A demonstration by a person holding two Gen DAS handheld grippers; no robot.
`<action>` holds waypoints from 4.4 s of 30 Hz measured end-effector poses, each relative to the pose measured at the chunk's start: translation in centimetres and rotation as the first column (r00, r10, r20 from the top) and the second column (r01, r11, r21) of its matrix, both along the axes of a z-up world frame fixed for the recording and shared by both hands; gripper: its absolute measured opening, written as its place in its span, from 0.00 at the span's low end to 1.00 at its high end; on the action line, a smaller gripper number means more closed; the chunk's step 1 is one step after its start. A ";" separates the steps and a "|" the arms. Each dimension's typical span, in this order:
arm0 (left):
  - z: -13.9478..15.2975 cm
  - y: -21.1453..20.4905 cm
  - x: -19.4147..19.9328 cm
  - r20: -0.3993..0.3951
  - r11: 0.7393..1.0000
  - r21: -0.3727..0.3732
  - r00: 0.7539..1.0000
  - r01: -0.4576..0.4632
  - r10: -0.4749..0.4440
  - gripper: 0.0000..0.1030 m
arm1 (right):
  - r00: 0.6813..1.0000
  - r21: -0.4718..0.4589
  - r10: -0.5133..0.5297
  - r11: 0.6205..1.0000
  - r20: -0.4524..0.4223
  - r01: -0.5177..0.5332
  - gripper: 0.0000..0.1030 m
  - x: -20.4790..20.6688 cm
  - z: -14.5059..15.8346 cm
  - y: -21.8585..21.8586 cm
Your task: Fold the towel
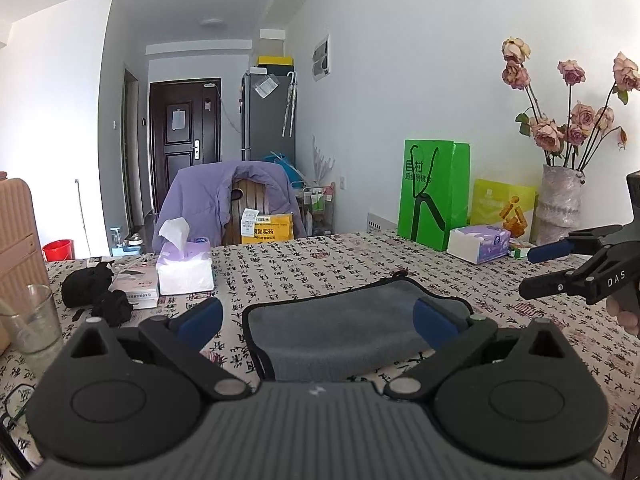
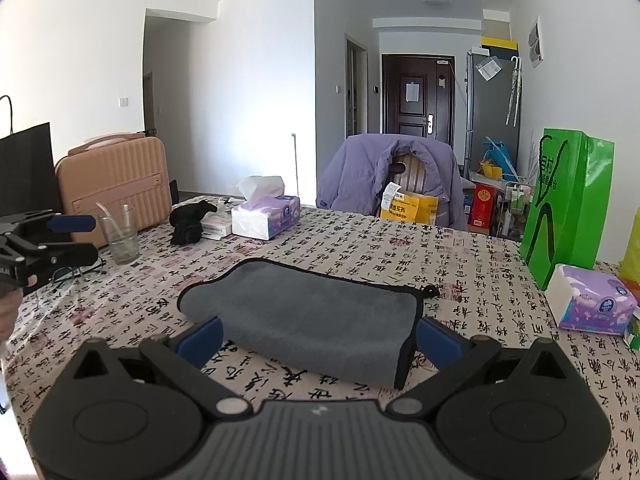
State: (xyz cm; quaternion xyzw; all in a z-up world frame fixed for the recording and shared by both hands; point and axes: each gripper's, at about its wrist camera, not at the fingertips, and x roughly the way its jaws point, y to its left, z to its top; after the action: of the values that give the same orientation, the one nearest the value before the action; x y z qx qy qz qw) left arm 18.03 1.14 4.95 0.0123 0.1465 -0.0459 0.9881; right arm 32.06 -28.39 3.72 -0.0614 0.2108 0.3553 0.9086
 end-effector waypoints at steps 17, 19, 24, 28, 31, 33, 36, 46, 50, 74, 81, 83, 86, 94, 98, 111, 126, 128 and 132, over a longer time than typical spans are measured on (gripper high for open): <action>-1.1 -0.3 -4.9 0.016 1.000 -0.028 1.000 -0.010 0.010 1.00 | 1.000 0.021 -0.004 1.000 0.002 0.004 1.00 -4.7 -0.8 -1.2; -1.3 -0.3 -5.5 0.017 0.999 -0.037 1.000 -0.015 0.015 1.00 | 1.000 0.029 -0.009 1.000 0.001 0.009 1.00 -5.3 -1.0 -1.5; -1.8 -0.2 -6.7 0.016 0.998 -0.059 1.000 -0.025 0.026 1.00 | 1.000 0.037 -0.019 0.999 0.000 0.019 1.00 -6.4 -1.2 -2.1; -2.3 0.0 -7.5 0.010 0.997 -0.073 0.999 -0.035 0.036 1.00 | 1.000 0.043 -0.025 0.999 0.003 0.025 1.00 -7.5 -1.3 -2.5; -2.7 0.0 -8.1 0.003 0.997 -0.071 0.999 -0.044 0.044 1.00 | 0.999 0.048 -0.032 0.998 0.002 0.031 1.00 -8.1 -1.4 -2.8; -3.0 -0.1 -8.5 -0.002 0.996 -0.071 0.999 -0.050 0.050 1.00 | 0.999 0.051 -0.036 0.998 -0.004 0.036 1.00 -8.5 -1.6 -2.9; -3.6 -0.1 -9.0 -0.009 0.995 -0.083 0.998 -0.061 0.061 1.00 | 0.999 0.056 -0.046 0.997 -0.013 0.047 1.00 -9.1 -2.0 -3.2; -5.8 0.4 -10.2 -0.055 0.985 -0.121 0.992 -0.120 0.114 1.00 | 0.992 0.071 -0.102 0.992 -0.073 0.108 1.00 -10.9 -4.7 -4.7; -6.7 0.4 -10.6 -0.077 0.981 -0.106 0.985 -0.160 0.152 1.00 | 0.989 0.076 -0.121 0.989 -0.085 0.127 1.00 -11.6 -5.3 -5.5; -7.9 0.8 -12.4 -0.105 0.971 -0.133 0.977 -0.198 0.185 1.00 | 0.982 0.081 -0.162 0.982 -0.096 0.170 1.00 -13.1 -6.5 -7.0; -7.8 0.8 -12.5 -0.104 0.971 -0.137 0.977 -0.197 0.184 1.00 | 0.983 0.077 -0.161 0.983 -0.092 0.168 1.00 -13.2 -6.7 -6.7; -7.8 0.8 -12.5 -0.103 0.971 -0.135 0.977 -0.197 0.184 1.00 | 0.983 0.077 -0.159 0.983 -0.091 0.166 1.00 -13.2 -6.7 -6.6; -7.8 0.8 -12.5 -0.102 0.971 -0.137 0.978 -0.196 0.183 1.00 | 0.983 0.076 -0.159 0.983 -0.090 0.166 1.00 -13.2 -6.6 -6.6; -7.8 0.7 -12.4 -0.105 0.972 -0.129 0.977 -0.198 0.185 1.00 | 0.983 0.076 -0.159 0.983 -0.090 0.166 1.00 -13.2 -6.7 -6.6; -7.7 0.6 -12.4 -0.102 0.972 -0.128 0.978 -0.195 0.182 1.00 | 0.983 0.076 -0.158 0.983 -0.090 0.165 1.00 -13.2 -6.7 -6.6; -7.5 0.3 -12.5 -0.097 0.976 -0.119 0.980 -0.184 0.173 1.00 | 0.984 0.079 -0.156 0.984 -0.085 0.163 1.00 -13.2 -6.3 -6.4; -7.4 -0.1 -12.6 -0.093 0.977 -0.112 0.981 -0.179 0.169 1.00 | 0.986 0.074 -0.141 0.986 -0.084 0.148 1.00 -13.3 -6.4 -6.2; -7.5 0.0 -12.6 -0.090 0.977 -0.113 0.981 -0.179 0.169 1.00 | 0.986 0.074 -0.142 0.986 -0.085 0.148 1.00 -13.3 -6.5 -6.2; -7.5 0.0 -12.6 -0.091 0.977 -0.112 0.981 -0.180 0.170 1.00 | 0.986 0.074 -0.141 0.986 -0.085 0.148 1.00 -13.3 -6.5 -6.2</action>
State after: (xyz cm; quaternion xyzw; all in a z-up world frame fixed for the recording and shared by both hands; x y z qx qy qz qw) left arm 5.41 1.12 -2.57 -0.0620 0.1840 0.0320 0.9804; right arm 18.74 -34.59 -2.76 0.0047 0.2361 0.2988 0.9246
